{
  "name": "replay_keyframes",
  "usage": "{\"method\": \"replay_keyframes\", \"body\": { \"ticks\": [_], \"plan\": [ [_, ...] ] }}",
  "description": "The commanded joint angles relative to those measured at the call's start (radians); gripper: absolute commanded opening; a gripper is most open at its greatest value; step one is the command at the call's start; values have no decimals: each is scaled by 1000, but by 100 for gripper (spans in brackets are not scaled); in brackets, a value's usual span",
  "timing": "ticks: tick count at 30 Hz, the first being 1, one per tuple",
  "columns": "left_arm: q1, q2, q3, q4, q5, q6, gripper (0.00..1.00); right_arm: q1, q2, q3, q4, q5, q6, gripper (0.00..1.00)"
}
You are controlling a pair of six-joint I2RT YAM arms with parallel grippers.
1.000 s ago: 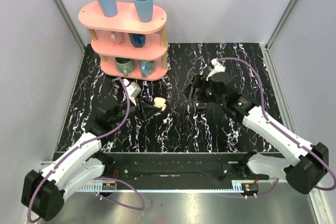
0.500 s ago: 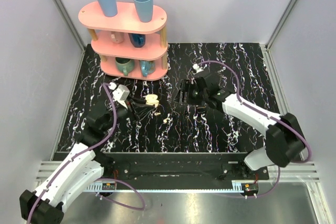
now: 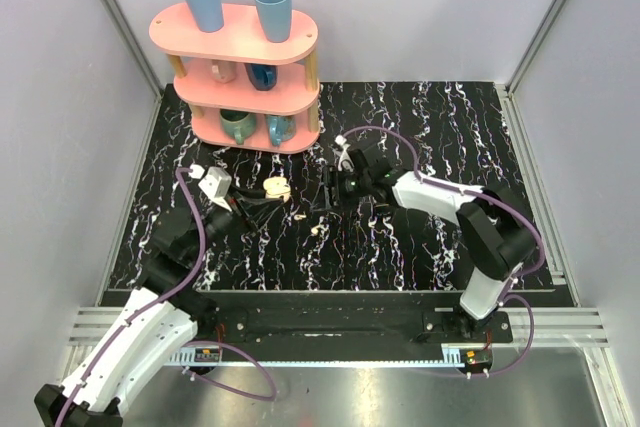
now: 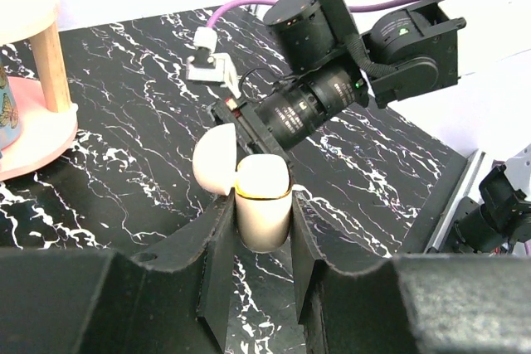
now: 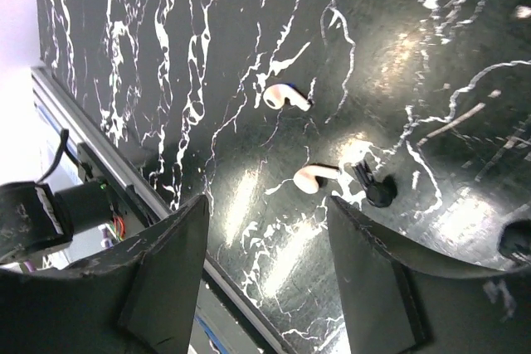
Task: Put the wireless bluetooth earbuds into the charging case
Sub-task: Pick up the earbud from the center of the board.
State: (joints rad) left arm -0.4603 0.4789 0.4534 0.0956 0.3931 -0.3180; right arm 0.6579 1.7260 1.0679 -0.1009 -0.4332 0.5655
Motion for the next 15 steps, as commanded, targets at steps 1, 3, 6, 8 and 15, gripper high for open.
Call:
{"method": "replay_keyframes", "body": {
  "ticks": [1,3,6,8,15],
  "plan": [
    [5,7,8,12,-19,-7,0,45,49,75,-12,-79,-93,66],
    [5,6,10,13,-19,-7,0,55,72,89,-20,-76,-121,65],
    [5,4,8,12,-17,-9,0,62,106,118,-68,-67,-148,63],
    [5,1,7,12,-16,-10,0,71,122,127,-85,-64,-144,63],
    [5,9,7,10,-10,-7,0,109,113,80,-97,11,-104,64]
  ]
}}
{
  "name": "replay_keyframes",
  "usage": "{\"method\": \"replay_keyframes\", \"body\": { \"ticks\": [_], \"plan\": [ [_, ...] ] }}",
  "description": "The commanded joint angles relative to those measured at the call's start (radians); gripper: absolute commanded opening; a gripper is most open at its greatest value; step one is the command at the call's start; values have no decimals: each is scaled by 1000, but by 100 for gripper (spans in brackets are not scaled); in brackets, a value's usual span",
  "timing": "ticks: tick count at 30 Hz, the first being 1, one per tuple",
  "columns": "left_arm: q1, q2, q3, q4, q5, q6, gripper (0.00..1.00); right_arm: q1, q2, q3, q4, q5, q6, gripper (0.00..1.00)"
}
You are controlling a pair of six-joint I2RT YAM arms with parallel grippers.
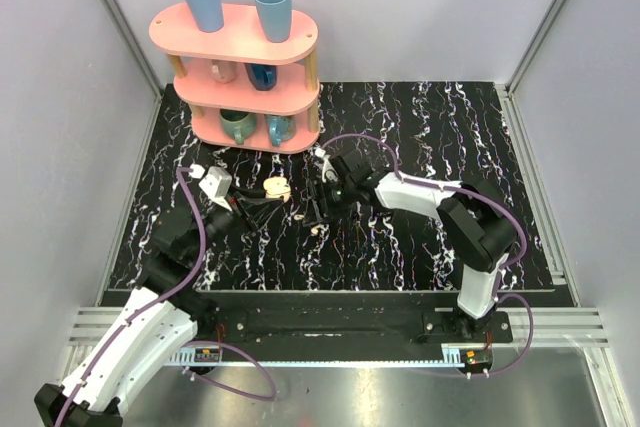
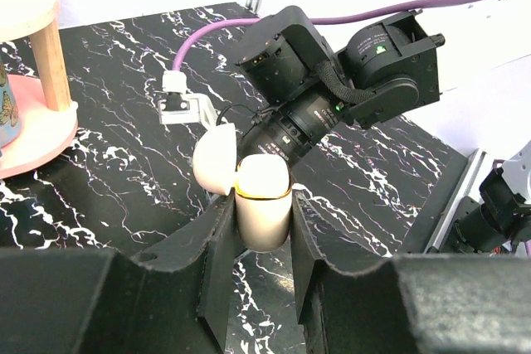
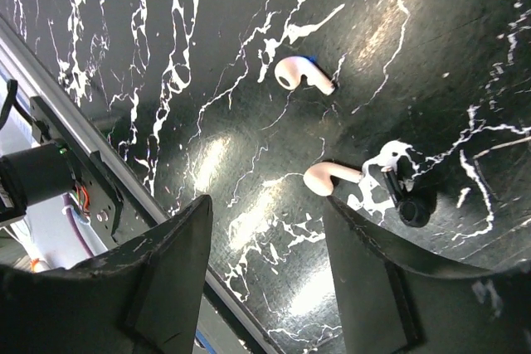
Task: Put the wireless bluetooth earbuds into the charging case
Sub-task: Pick up the earbud from the center of the board.
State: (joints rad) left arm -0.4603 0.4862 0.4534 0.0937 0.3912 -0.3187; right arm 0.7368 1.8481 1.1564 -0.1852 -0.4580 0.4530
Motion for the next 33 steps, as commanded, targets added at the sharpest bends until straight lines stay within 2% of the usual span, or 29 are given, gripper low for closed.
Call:
{"method": "replay_keyframes", "body": {
  "ticks": [1,16,33],
  "plan": [
    [5,5,8,14,-8,-6,0,36,-10,-14,-14,44,15,65],
    [5,20,-2,29,0,-2,0,64,5,-50,24,88,64,68],
    [5,34,2,28,0,0,0,99,63,-21,131,35,145,68]
  ]
}}
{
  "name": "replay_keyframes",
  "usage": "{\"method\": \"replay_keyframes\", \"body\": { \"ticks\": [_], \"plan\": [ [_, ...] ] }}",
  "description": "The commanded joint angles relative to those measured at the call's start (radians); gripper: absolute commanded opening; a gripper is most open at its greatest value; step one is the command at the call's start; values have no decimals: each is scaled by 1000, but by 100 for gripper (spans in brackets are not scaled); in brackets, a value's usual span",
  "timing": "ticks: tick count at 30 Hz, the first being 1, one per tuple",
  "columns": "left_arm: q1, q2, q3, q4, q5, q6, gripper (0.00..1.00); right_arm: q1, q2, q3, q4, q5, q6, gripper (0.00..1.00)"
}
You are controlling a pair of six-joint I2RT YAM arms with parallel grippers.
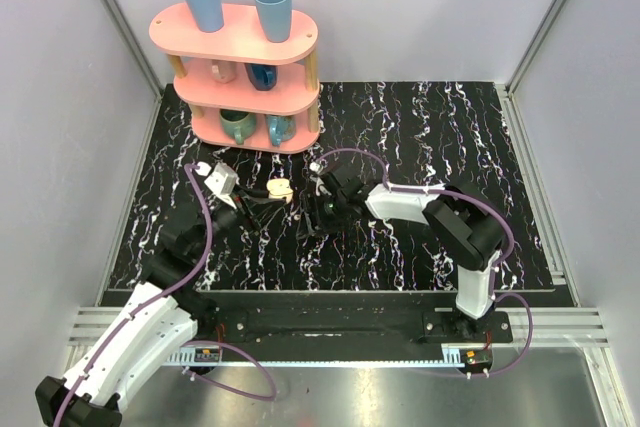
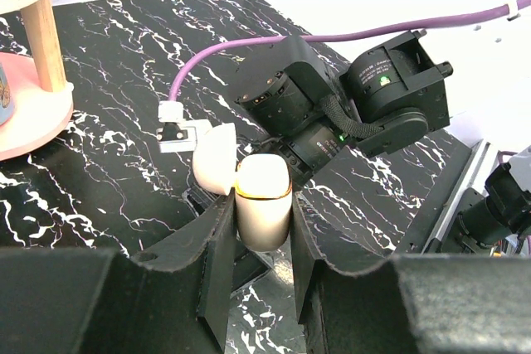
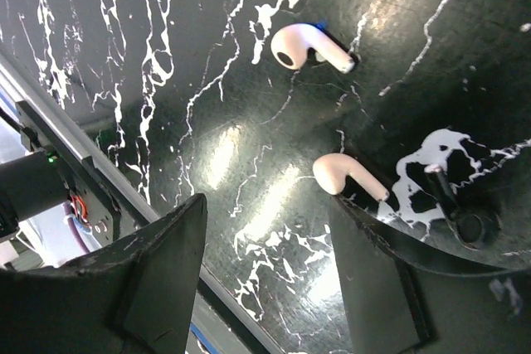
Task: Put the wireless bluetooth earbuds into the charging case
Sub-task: Pick up the earbud from the center of the board.
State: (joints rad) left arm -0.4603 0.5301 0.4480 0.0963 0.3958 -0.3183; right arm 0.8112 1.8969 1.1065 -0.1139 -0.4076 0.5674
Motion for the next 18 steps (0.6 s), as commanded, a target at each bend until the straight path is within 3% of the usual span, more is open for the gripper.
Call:
{"method": "replay_keyframes", "body": {
  "ticks": [1,8,18],
  "plan": [
    [5,-7,9,26,-2,1,0,26,21,32,65,-22,38,68],
    [5,-13,17,20,-11,1,0,43,39,44,105,-36,80,69],
    [5,-91,26,-10,-69,4,0,43,-77,32,42,9,-44,69]
  ]
}}
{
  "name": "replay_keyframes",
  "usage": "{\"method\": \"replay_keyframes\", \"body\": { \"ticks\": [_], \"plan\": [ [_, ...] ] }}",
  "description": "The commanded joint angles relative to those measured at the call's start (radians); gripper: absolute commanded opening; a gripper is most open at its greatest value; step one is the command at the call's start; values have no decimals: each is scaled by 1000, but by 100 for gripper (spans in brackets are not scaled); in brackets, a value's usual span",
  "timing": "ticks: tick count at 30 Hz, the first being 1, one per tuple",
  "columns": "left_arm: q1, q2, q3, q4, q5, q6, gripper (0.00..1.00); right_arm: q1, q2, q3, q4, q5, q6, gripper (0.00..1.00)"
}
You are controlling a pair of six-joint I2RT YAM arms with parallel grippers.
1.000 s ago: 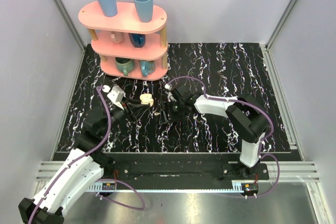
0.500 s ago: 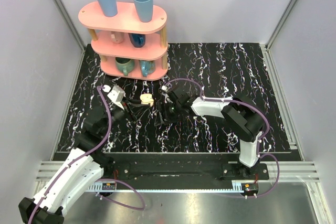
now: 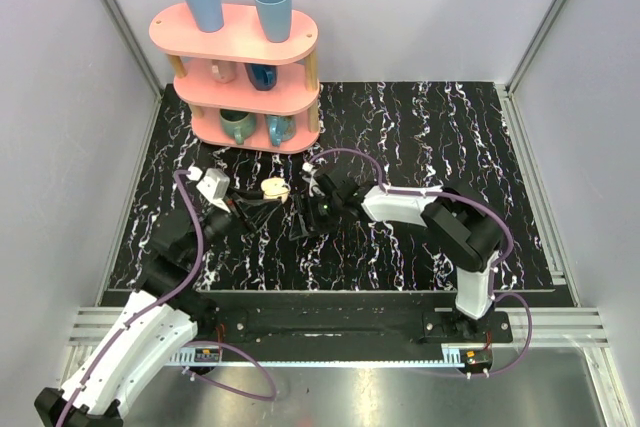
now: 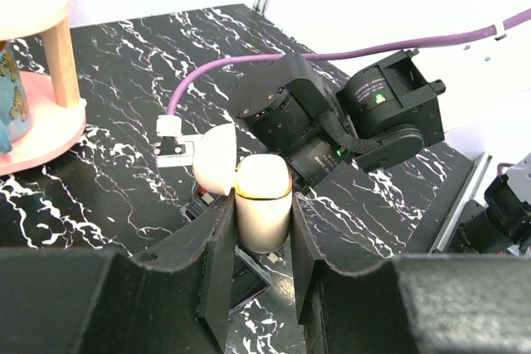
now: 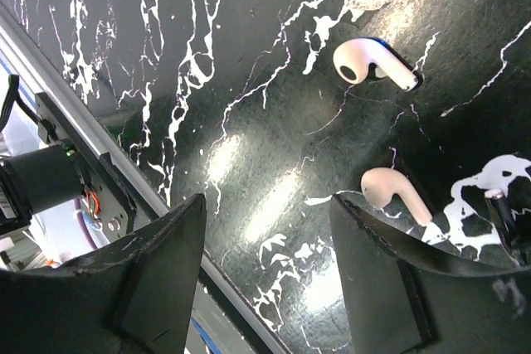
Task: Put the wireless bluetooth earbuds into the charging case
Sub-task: Pick up the earbud from the center of the board.
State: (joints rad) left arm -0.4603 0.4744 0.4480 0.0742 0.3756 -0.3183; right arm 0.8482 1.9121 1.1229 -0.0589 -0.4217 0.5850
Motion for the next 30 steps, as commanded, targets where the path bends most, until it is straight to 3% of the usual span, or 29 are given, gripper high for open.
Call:
{"method": "replay_keyframes", "body": {
  "ticks": [1,10,21,30],
  "plan": [
    [5,-39,27,12,-50,4,0,8,-108,14,-19,26,-71,69],
    [5,-30,24,18,-44,1,0,6,-101,87,-139,178,-275,67],
    [5,-30,18,16,-35,-2,0,-12,8,172,-260,160,-508,64],
    [5,-17,8,27,-26,-5,0,-26,42,199,-257,106,-553,63]
  ]
}}
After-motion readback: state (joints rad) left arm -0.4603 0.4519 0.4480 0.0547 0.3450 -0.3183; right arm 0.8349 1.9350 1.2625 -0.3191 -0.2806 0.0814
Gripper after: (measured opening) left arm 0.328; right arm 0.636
